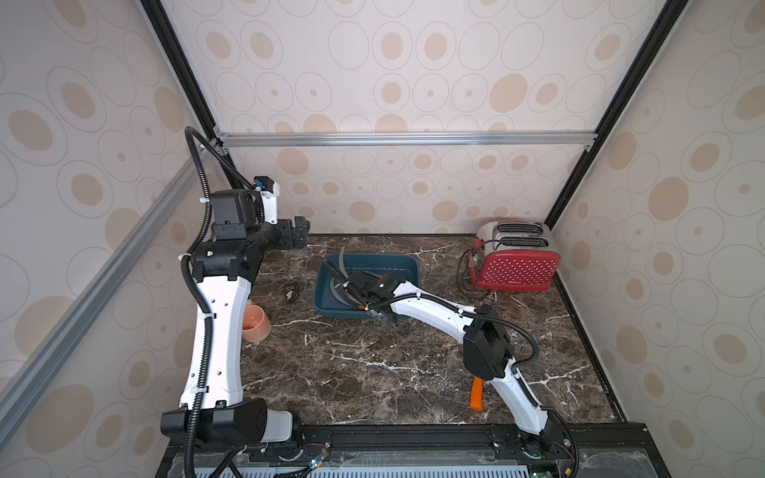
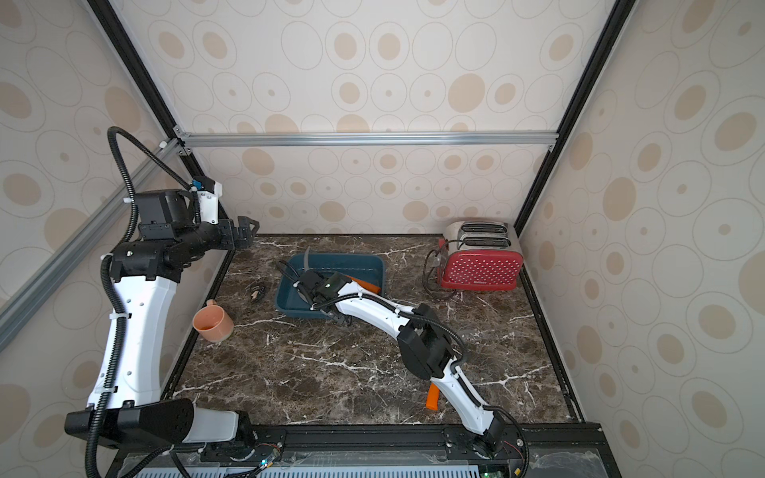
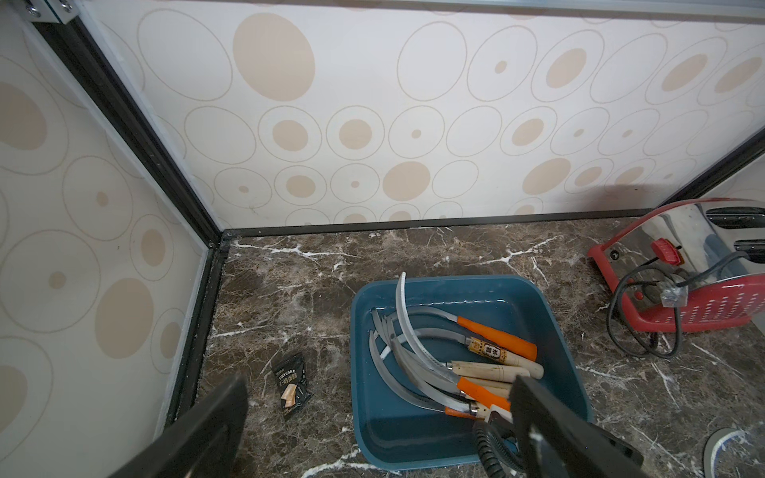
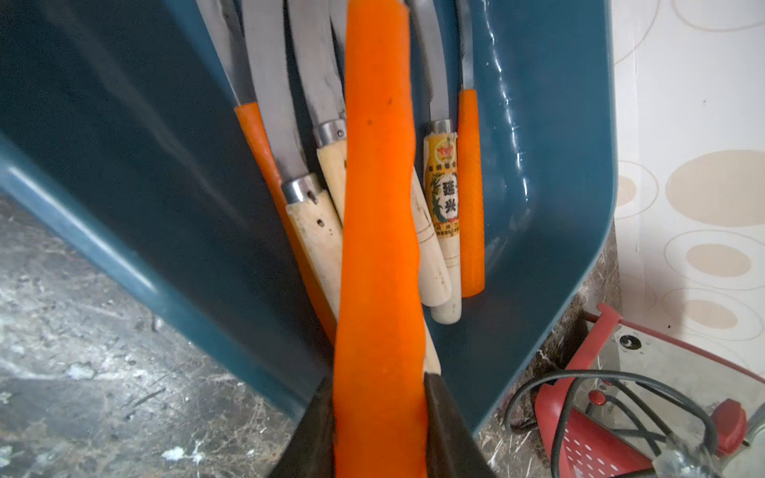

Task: Put small sickles into storage boxes
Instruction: Place the sickle in the storage box.

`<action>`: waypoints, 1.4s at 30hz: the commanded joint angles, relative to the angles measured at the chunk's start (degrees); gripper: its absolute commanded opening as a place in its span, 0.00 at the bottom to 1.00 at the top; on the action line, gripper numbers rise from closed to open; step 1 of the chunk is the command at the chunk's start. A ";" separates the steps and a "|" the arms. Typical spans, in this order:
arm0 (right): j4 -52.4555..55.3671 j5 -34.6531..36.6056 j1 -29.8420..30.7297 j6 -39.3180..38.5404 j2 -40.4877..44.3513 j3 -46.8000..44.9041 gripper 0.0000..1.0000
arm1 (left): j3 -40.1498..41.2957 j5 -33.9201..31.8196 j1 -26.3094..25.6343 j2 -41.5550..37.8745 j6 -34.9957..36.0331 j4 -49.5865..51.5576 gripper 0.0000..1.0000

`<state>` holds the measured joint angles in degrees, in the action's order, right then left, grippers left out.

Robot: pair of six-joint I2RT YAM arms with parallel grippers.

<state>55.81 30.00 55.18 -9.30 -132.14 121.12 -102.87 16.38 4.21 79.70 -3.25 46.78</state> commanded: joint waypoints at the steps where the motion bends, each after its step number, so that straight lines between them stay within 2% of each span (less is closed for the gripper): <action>1: -2.30 -0.19 0.28 -4.63 -0.94 -0.69 0.13 | -0.75 -0.08 0.44 -1.03 -0.74 -0.38 0.99; 9: -5.22 0.43 0.08 -8.49 -2.13 -0.60 0.13 | -0.73 0.39 0.39 -0.90 -1.52 -0.14 0.99; 25: -6.59 0.86 -1.82 -10.62 -1.02 -5.08 0.15 | -1.63 0.91 0.46 -0.62 -1.49 -0.04 0.99; 42: -7.33 2.38 -2.09 -12.26 -1.02 -5.77 0.38 | -1.80 0.73 0.42 -0.70 -1.34 -0.29 0.99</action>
<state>47.18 32.64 52.84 -20.99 -133.95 116.42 -102.89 16.62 4.25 79.70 -3.95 46.78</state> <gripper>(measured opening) 0.378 0.992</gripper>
